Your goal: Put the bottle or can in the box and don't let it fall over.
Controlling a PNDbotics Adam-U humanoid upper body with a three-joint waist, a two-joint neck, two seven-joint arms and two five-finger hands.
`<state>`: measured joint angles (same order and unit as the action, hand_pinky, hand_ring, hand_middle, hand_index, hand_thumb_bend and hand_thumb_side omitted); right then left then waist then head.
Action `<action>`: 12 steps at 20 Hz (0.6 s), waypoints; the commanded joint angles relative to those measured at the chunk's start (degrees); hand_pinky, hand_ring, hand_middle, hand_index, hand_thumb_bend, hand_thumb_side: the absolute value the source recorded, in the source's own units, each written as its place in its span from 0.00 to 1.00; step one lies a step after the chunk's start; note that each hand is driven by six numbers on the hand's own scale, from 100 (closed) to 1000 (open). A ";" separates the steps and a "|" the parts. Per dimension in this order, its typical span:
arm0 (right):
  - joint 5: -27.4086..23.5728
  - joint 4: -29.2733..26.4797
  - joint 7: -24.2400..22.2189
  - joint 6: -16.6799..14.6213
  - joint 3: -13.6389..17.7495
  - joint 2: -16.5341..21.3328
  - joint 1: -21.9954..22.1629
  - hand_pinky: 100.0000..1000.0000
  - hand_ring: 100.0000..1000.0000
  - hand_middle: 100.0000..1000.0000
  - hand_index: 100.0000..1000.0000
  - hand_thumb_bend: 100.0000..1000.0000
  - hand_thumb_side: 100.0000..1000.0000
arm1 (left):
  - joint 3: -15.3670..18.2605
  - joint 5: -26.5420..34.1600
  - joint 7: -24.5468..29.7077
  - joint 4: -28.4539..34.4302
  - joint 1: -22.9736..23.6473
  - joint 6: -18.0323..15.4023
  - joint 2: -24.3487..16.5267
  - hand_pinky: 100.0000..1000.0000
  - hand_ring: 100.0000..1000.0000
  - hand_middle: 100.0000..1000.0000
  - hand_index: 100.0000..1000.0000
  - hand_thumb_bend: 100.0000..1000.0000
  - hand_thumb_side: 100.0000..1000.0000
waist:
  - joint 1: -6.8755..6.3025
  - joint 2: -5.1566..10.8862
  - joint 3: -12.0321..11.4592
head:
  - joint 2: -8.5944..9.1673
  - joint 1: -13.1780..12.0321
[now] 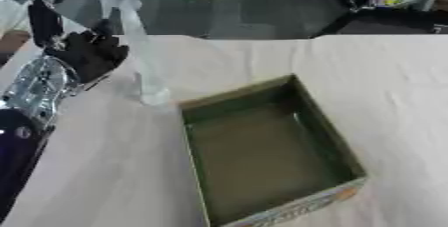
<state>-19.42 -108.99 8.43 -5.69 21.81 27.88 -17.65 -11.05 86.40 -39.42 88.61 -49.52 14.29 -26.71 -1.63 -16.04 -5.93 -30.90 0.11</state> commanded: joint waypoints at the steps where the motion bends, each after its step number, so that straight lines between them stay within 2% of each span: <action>1: -0.15 -0.93 -0.19 -0.17 0.29 1.32 -0.66 0.84 0.92 1.00 1.00 0.00 0.67 | 0.81 0.00 0.22 0.18 -1.41 -0.01 -1.77 0.00 0.00 0.15 0.97 0.25 1.00 | 0.12 0.76 0.14 | 1.02 -0.20; 5: -0.19 -0.91 -0.21 -0.20 0.29 1.33 -0.69 0.84 0.92 1.00 1.00 0.00 0.67 | 0.82 -0.05 0.23 0.05 -1.48 -0.01 -1.77 0.00 0.00 0.15 0.97 0.25 1.00 | 0.12 0.74 0.17 | 1.06 -0.23; 8: -0.20 -0.95 -0.27 -0.27 0.30 1.41 -1.04 0.84 0.92 1.00 1.00 0.00 0.67 | 1.03 0.14 0.06 -0.84 -2.22 -0.28 -1.98 0.00 0.00 0.14 0.97 0.24 1.00 | -0.02 0.08 0.91 | 2.15 -0.90; 12: -0.22 -0.96 -0.42 -0.33 0.26 1.47 -1.42 0.84 0.92 1.00 1.00 0.00 0.67 | 1.22 0.25 0.13 -1.82 -2.92 -0.65 -2.17 0.00 0.00 0.14 0.97 0.24 1.00 | -0.17 -0.47 1.53 | 2.77 -1.28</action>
<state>-19.42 -108.99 8.23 -5.88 21.81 27.89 -18.41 -10.69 86.52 -39.38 86.54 -51.06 13.96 -26.86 -1.88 -17.34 -4.41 -29.03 -0.89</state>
